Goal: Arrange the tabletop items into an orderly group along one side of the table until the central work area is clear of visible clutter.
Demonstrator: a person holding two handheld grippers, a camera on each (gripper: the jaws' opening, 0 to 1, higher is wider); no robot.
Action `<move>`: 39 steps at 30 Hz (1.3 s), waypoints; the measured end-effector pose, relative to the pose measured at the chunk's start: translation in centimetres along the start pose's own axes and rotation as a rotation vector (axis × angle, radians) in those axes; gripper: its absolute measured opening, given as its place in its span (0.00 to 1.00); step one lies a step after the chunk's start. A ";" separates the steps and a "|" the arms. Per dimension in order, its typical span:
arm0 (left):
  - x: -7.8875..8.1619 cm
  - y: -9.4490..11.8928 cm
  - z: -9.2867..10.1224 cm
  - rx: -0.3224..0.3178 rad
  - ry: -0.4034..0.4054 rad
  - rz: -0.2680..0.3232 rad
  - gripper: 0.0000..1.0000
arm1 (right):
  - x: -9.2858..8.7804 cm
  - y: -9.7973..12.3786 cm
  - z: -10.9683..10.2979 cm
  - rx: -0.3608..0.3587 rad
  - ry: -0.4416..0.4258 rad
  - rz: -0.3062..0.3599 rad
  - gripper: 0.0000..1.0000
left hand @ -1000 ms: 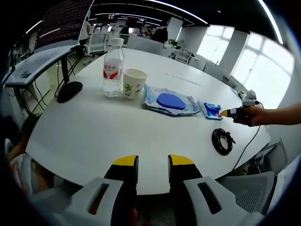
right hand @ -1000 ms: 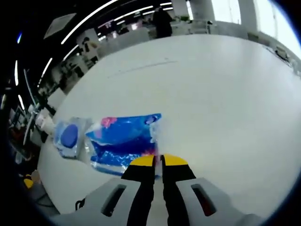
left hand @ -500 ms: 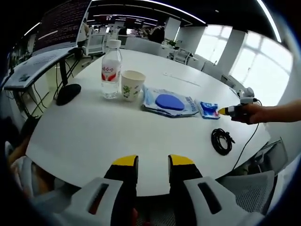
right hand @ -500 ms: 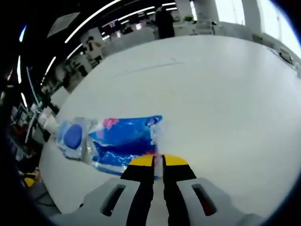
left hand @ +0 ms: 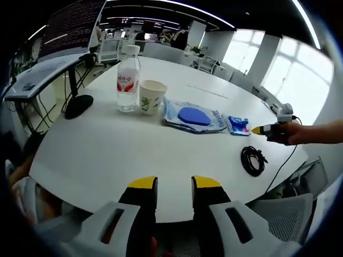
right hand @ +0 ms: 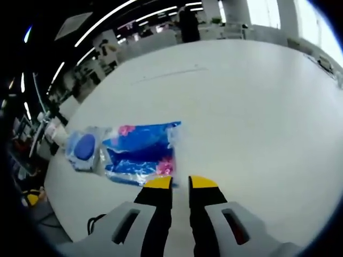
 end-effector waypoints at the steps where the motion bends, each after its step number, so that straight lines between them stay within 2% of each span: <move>1: 0.0 -0.1 0.0 -0.001 -0.001 0.001 0.23 | -0.2 0.2 0.0 -0.001 -0.003 -0.001 0.09; 6: 0.2 -0.2 0.1 -0.007 -0.005 0.002 0.23 | -0.6 0.6 0.1 -0.003 -0.013 0.004 0.09; 10: 0.3 -0.2 0.1 -0.010 -0.011 0.004 0.23 | -1.7 1.6 -0.5 -0.004 -0.059 0.020 0.09; 26: 0.4 -0.3 0.3 -0.026 -0.025 0.006 0.23 | -6.3 3.4 -2.6 0.006 -0.120 0.037 0.10; 30: 0.5 -0.3 0.5 -0.031 -0.030 0.006 0.23 | -7.3 4.1 -2.9 0.032 -0.230 0.063 0.13; 35: 0.5 -0.4 0.6 -0.036 -0.032 0.004 0.23 | -9.0 4.5 -3.9 0.039 -0.214 0.048 0.14; 39: 0.5 -0.5 0.8 -0.042 -0.039 0.001 0.23 | -10.0 4.4 -4.3 0.050 -0.234 0.037 0.15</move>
Point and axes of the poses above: the point that each gripper's makers call its tool centre point, and the gripper's own axes: y roughly backward along the fingers, z roughly to its right, x roughly out of its top, the point moved 6 cm from there along y, roughly backward along the fingers, and after that the axes turned 11 degrees about -z, right-handed, at the moved point
